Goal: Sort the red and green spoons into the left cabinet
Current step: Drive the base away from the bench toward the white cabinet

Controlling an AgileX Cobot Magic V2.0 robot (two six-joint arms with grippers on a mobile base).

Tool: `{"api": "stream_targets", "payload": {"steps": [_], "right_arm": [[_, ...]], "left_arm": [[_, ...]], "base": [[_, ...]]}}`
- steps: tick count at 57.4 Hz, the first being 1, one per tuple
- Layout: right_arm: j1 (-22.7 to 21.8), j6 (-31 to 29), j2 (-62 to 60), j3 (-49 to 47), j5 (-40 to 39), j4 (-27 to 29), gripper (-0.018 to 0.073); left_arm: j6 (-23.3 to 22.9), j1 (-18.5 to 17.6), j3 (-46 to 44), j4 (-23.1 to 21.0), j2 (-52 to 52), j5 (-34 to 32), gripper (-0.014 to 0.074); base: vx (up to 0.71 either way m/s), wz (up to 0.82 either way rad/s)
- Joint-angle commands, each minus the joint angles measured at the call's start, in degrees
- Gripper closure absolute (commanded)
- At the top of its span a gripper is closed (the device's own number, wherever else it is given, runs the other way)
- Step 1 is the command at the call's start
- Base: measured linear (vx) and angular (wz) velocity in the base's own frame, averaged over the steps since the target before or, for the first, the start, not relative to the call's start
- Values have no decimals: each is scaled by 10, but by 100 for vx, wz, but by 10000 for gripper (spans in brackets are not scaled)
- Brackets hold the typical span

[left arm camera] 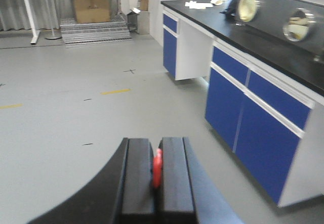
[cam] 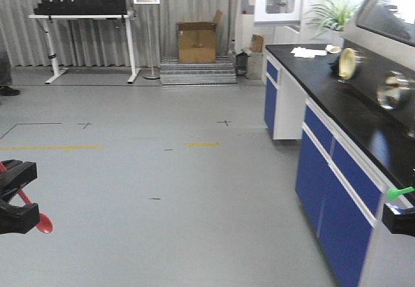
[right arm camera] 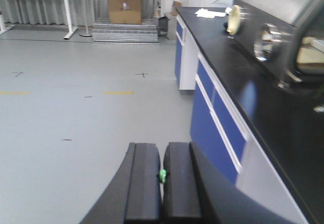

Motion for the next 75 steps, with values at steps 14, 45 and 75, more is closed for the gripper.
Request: {"api": "stream_targets", "payload": {"steps": [14,45,75], "right_arm": [[-2,-4,-6,-21,11,0,562],[-2,-4,-6,-21,11,0,562],[-2,-4,-6,-21,10,0,562]], "left_arm": [[-4,-3,-17,-3,-6,-45,600],[-4,-3,-17,-3,-6,-45,600],[-4,-3,-17,-3,-6,-45,600]], "base": [[59,27],[62,14],[63,6]]}}
